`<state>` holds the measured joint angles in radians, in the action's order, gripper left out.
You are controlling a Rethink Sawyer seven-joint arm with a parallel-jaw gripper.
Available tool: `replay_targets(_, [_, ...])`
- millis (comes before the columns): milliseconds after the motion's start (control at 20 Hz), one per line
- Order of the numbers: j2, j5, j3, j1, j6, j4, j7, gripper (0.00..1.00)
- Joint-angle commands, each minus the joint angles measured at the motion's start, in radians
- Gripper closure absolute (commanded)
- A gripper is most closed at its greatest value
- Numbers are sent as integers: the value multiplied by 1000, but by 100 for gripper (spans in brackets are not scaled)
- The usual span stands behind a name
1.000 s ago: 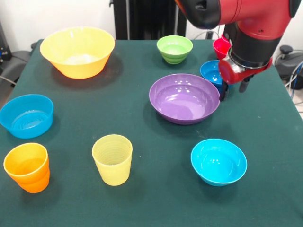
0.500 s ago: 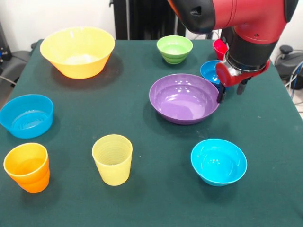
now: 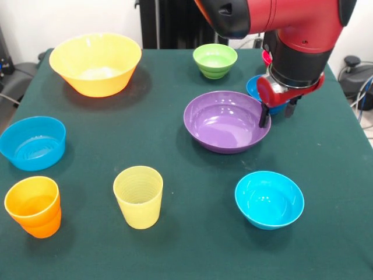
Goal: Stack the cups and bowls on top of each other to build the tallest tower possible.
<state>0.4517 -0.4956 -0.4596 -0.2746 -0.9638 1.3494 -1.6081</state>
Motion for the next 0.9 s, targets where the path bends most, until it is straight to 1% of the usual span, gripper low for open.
replay_targets(50, [-72,-49,-13,6,32,-12,87,0])
replay_targets(200, [-78,-57,-10,7,51,-4,82,0])
replay_targets(750, [-78,-62,-10,15,17,-24,97,0])
replay_targets(900, [-85,-63,-13,12,33,-21,94,0])
